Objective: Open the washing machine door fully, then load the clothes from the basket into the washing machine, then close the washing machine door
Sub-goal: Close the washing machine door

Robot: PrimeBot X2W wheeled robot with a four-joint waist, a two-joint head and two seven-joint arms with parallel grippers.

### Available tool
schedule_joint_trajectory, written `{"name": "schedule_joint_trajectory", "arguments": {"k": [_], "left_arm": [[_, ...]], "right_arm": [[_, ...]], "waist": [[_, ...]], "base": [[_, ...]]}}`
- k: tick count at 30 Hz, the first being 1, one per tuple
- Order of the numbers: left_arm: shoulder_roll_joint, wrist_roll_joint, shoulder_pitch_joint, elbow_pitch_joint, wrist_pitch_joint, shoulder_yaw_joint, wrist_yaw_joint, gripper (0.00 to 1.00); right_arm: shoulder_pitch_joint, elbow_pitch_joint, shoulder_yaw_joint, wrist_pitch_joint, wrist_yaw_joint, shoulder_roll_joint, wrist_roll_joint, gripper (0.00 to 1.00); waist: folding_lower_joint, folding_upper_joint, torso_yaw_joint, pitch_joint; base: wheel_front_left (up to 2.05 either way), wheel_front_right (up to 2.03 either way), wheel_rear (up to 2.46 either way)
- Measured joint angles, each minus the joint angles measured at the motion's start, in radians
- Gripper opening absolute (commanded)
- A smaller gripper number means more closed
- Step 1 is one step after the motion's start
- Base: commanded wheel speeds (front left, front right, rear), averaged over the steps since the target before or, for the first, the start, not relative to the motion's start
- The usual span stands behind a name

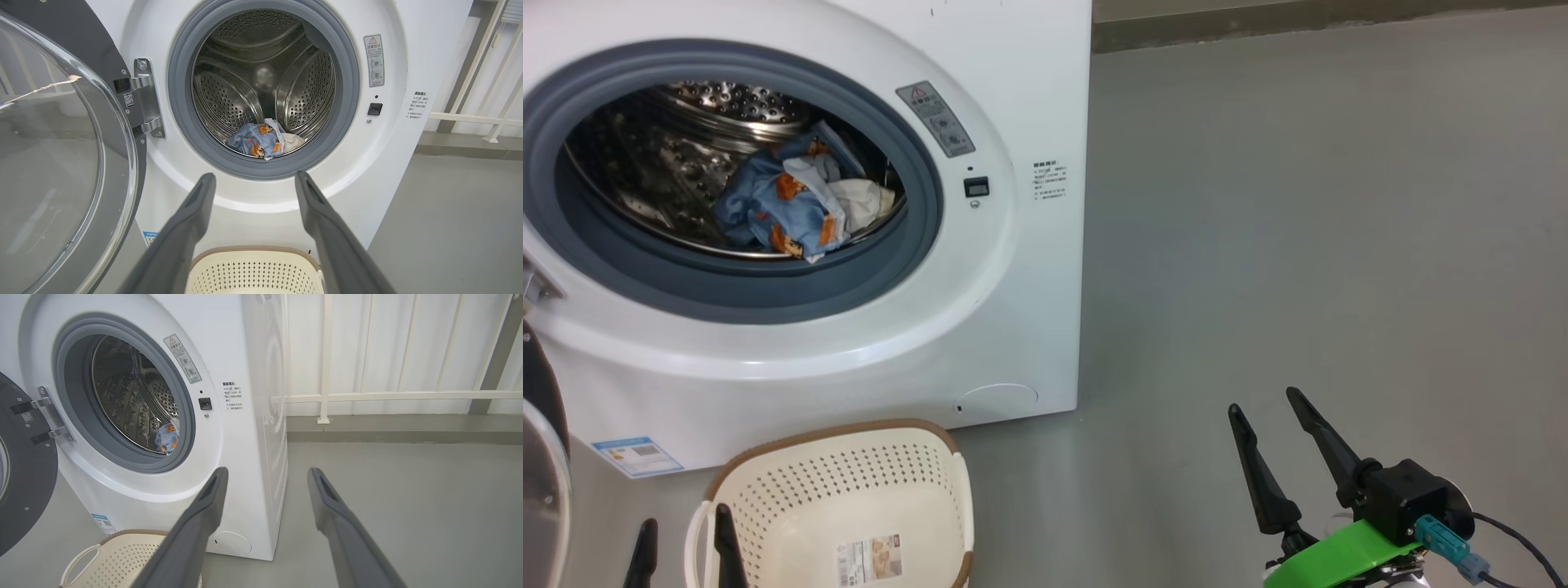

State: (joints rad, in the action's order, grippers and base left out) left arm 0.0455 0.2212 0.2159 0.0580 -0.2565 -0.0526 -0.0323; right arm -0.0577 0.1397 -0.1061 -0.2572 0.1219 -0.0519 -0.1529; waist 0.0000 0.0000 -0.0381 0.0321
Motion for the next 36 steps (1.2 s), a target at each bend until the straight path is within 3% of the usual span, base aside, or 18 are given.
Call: {"name": "schedule_joint_trajectory", "arguments": {"k": [18, 36], "left_arm": [[0.000, 0.001, -0.001, 0.011, 0.000, 0.008, 0.000, 1.00], [0.000, 0.019, 0.000, 0.006, 0.000, 0.016, 0.002, 1.00]], "right_arm": [[0.000, -0.001, 0.004, 0.000, 0.000, 0.000, -0.002, 1.00], [0.014, -0.010, 0.010, 0.000, 0.000, 0.000, 0.000, 1.00]], "waist": [[0.0000, 0.0000, 0.000, -0.001], [0.0000, 0.0000, 0.029, -0.017]], "base": [[-1.60, 1.60, 0.00], [-0.17, 0.17, 0.00]]}}
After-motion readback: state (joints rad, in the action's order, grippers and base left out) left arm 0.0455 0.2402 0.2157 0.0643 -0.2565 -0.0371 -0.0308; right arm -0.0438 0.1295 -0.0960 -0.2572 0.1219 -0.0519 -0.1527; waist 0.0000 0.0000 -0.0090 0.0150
